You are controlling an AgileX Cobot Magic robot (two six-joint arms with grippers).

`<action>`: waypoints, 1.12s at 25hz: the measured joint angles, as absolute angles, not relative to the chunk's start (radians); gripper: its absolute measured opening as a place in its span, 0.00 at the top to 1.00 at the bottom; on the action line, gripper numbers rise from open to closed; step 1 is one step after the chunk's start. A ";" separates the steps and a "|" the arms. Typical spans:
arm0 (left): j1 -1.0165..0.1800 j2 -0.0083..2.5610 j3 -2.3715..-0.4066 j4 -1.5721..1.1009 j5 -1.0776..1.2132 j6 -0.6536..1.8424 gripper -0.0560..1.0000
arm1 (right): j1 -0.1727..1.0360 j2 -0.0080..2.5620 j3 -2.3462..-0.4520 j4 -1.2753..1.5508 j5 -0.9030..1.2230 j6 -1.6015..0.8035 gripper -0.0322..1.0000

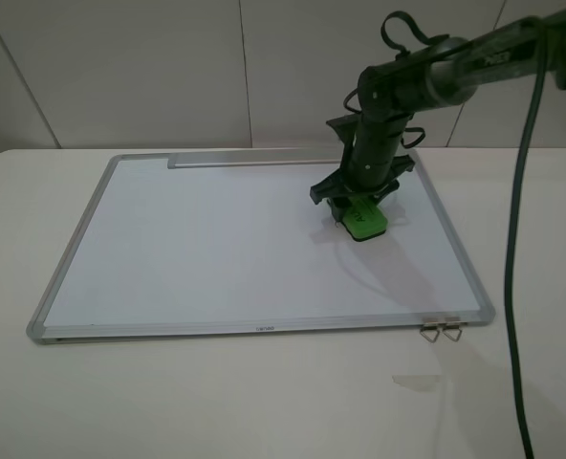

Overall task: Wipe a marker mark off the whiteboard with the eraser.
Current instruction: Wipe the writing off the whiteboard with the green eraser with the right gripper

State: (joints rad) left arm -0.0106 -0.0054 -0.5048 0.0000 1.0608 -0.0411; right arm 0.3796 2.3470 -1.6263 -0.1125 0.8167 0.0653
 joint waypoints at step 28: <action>-0.011 -0.005 -0.505 0.000 1.061 -0.041 0.30 | 0.332 2.354 -1.638 -0.094 0.975 0.076 0.40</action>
State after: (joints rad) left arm -0.0106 -0.0054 -0.5048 0.0000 1.0608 -0.0411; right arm 0.3319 2.3540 -1.6377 -0.0939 0.9751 0.0761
